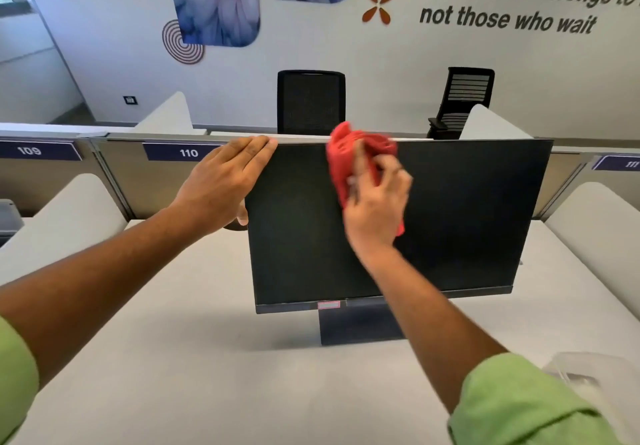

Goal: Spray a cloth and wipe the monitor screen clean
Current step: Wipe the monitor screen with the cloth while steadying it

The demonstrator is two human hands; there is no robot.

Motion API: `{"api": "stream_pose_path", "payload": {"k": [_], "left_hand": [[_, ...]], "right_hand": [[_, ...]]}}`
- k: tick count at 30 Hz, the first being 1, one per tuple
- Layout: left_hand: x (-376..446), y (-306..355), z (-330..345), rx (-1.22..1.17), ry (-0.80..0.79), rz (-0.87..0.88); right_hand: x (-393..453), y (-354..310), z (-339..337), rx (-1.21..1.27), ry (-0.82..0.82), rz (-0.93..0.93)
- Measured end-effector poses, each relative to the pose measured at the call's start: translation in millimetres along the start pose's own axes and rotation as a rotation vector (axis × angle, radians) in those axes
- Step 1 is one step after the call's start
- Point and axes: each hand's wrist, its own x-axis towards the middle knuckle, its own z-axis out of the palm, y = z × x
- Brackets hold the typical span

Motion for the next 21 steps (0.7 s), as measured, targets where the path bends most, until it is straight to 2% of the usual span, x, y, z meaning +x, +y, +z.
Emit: {"api": "stream_pose_path", "payload": {"k": [3, 5, 8, 10, 13, 19, 21], "left_hand": [[-5, -3, 4, -0.022, 0.003, -0.015], [-9, -5, 6, -0.025, -0.003, -0.032], [-13, -5, 7, -0.037, -0.003, -0.047], [-12, -4, 5, -0.06, 0.002, -0.039], [-5, -2, 0, -0.079, 0.004, -0.019], [1, -1, -3, -0.084, 0.004, 0.006], [1, -1, -3, -0.076, 0.004, 0.008]], "right_hand": [[-60, -21, 15, 0.032, -0.129, -0.34], [-103, -5, 17, 0.068, -0.257, -0.532], [-151, 39, 9, 0.048, -0.457, -0.662], [-162, 65, 1, 0.051, -0.425, -0.569], [-150, 94, -11, 0.059, -0.243, -0.277], [-31, 92, -9, 0.067, 0.106, 0.468], [-5, 79, -5, 0.062, 0.134, 0.532]]}}
